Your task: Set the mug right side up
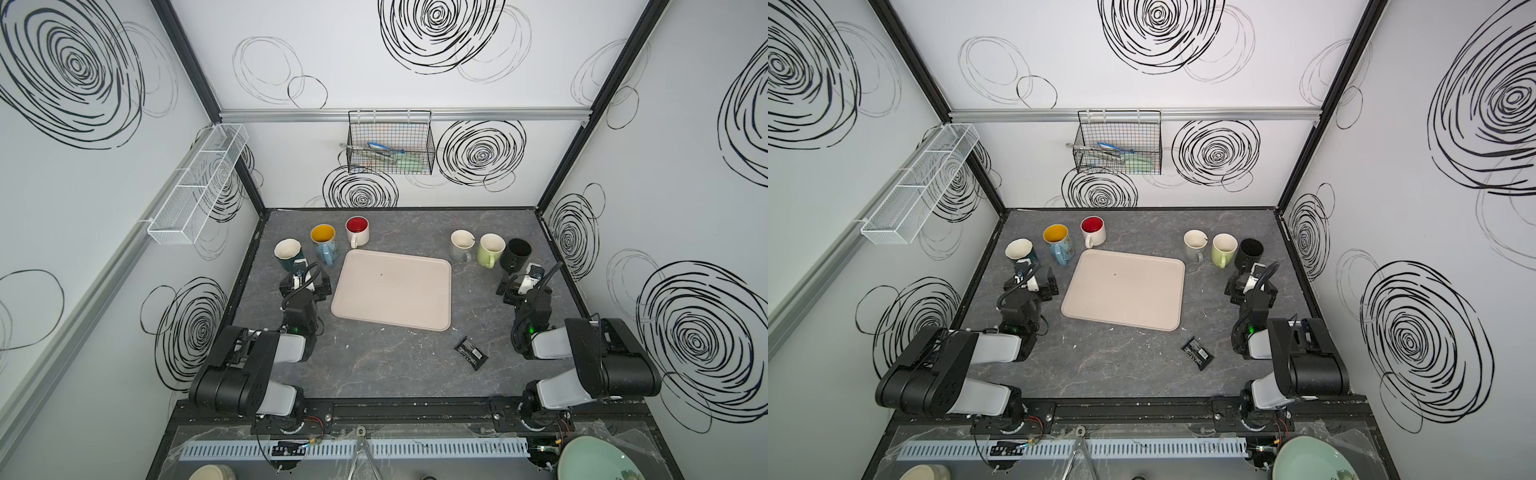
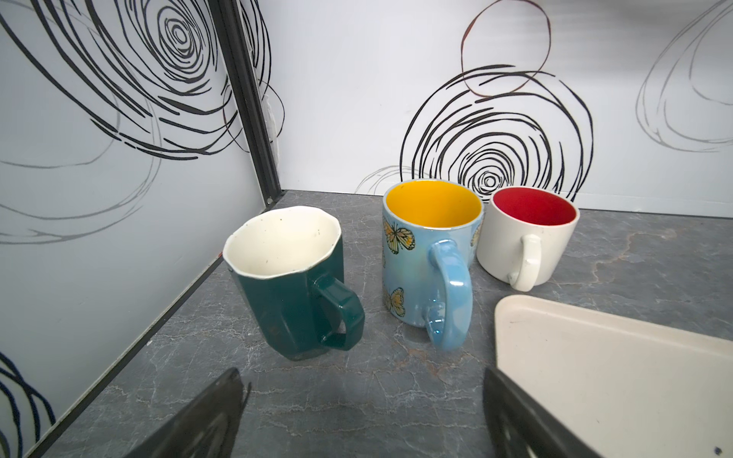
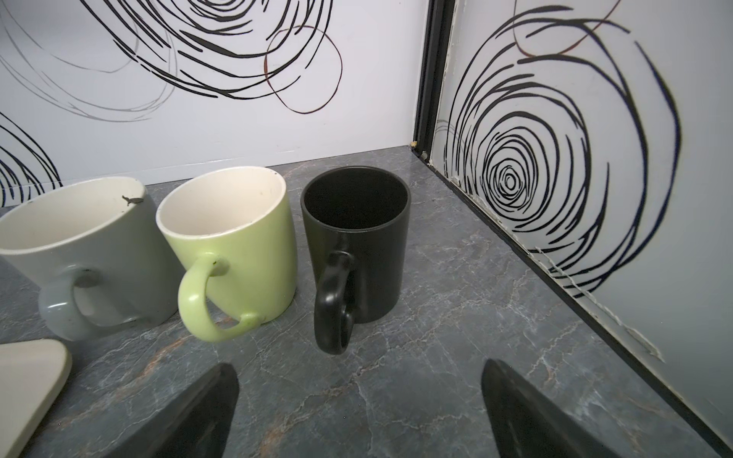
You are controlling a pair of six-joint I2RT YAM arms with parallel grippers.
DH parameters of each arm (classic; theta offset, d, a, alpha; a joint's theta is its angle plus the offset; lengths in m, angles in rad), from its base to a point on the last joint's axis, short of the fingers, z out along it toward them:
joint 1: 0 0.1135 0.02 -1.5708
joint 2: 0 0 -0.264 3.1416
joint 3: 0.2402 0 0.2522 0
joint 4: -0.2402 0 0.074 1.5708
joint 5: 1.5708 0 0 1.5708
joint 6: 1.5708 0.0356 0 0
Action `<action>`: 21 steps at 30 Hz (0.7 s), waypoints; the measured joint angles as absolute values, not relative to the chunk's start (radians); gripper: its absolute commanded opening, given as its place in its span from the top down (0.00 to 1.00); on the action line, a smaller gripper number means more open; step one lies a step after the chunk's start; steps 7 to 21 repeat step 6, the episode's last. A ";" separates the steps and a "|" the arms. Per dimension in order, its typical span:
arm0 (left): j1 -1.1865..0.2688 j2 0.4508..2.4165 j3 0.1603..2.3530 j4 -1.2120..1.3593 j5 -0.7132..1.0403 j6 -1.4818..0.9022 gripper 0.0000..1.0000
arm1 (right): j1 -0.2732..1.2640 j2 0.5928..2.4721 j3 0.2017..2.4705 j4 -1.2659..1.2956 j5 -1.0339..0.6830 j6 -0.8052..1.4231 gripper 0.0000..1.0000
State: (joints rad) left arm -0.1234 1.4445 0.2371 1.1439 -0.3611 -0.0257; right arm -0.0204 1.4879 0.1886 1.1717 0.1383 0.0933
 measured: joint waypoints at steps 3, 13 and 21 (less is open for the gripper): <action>-0.123 1.448 0.243 1.143 -0.360 -0.026 0.04 | -0.021 1.488 0.192 1.170 0.138 0.094 0.00; -0.122 1.448 0.245 1.143 -0.360 -0.026 0.04 | -0.022 1.488 0.196 1.168 0.136 0.094 0.00; -0.122 1.448 0.245 1.143 -0.360 -0.026 0.04 | -0.022 1.488 0.196 1.168 0.136 0.094 0.00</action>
